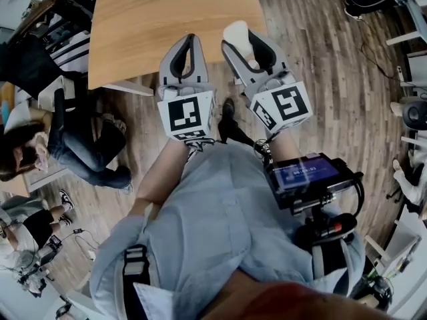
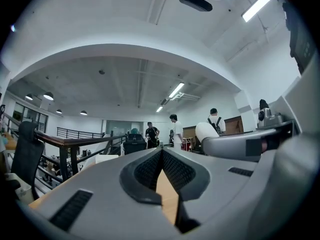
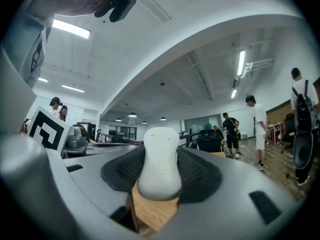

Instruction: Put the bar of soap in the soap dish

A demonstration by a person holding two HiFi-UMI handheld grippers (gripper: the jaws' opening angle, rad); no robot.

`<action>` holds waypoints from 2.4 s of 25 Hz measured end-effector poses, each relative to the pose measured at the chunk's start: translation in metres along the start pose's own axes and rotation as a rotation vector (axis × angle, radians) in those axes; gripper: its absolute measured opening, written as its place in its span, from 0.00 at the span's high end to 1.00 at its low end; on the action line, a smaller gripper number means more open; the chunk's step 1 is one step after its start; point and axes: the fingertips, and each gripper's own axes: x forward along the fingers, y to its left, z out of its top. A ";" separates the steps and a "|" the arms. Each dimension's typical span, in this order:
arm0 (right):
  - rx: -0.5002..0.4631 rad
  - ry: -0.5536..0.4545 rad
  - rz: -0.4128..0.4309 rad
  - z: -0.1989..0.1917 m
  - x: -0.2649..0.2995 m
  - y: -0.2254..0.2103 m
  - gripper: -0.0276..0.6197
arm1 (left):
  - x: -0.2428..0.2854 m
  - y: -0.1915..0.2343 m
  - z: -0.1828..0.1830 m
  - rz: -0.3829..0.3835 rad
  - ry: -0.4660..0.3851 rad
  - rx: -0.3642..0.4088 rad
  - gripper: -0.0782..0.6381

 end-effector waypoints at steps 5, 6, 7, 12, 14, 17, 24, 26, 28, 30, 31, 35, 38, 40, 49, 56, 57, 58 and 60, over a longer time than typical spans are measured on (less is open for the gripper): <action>0.009 0.005 0.017 0.000 -0.010 0.016 0.64 | -0.014 0.000 0.004 0.005 0.018 0.008 0.88; 0.009 0.011 0.005 -0.002 -0.011 0.013 0.64 | -0.011 -0.002 0.005 -0.006 0.009 0.010 0.88; 0.009 0.016 -0.010 -0.003 -0.010 0.010 0.64 | -0.006 -0.004 0.007 -0.019 0.000 0.014 0.88; 0.039 0.029 -0.046 -0.008 -0.004 0.003 0.64 | 0.004 -0.005 0.009 -0.065 0.027 0.012 0.88; 0.052 0.031 -0.054 -0.012 -0.004 0.000 0.64 | 0.005 -0.011 0.008 -0.081 0.035 0.019 0.88; 0.049 0.034 -0.060 -0.010 -0.004 -0.004 0.64 | 0.004 -0.015 0.008 -0.091 0.033 0.016 0.88; 0.008 0.022 -0.054 -0.004 -0.006 -0.011 0.64 | 0.000 -0.014 0.006 -0.062 0.012 -0.005 0.88; 0.002 0.029 -0.059 -0.004 -0.008 -0.014 0.64 | -0.002 -0.015 0.006 -0.053 0.001 -0.009 0.88; -0.008 0.034 -0.057 -0.005 -0.011 -0.016 0.64 | -0.005 -0.014 0.006 -0.043 -0.010 -0.014 0.88; -0.018 0.034 -0.055 -0.005 -0.012 -0.015 0.64 | -0.005 -0.014 0.006 -0.038 -0.020 -0.018 0.88; -0.021 0.032 -0.052 -0.005 -0.012 -0.015 0.64 | -0.005 -0.013 0.005 -0.035 -0.024 -0.018 0.88; -0.025 0.033 -0.031 -0.009 0.007 -0.022 0.64 | 0.013 -0.002 0.004 -0.017 -0.039 -0.005 0.88; -0.017 0.017 -0.034 -0.008 0.015 -0.031 0.64 | 0.024 0.004 0.005 -0.016 -0.038 -0.002 0.88; -0.008 -0.020 -0.053 0.001 0.006 -0.032 0.64 | 0.020 0.000 0.016 -0.026 -0.048 0.037 0.88; -0.053 -0.096 -0.090 0.027 -0.024 -0.040 0.64 | 0.012 -0.030 0.046 -0.064 -0.147 0.067 0.88; -0.142 -0.148 -0.120 0.056 -0.024 -0.053 0.64 | 0.017 -0.038 0.071 -0.091 -0.246 0.070 0.88; -0.166 -0.169 -0.135 0.065 -0.024 -0.059 0.64 | 0.022 -0.042 0.079 -0.107 -0.275 0.075 0.88; -0.181 -0.181 -0.144 0.070 -0.025 -0.064 0.64 | 0.024 -0.046 0.084 -0.118 -0.292 0.078 0.88; -0.187 -0.184 -0.149 0.072 -0.030 -0.067 0.64 | 0.023 -0.054 0.082 -0.131 -0.295 0.078 0.88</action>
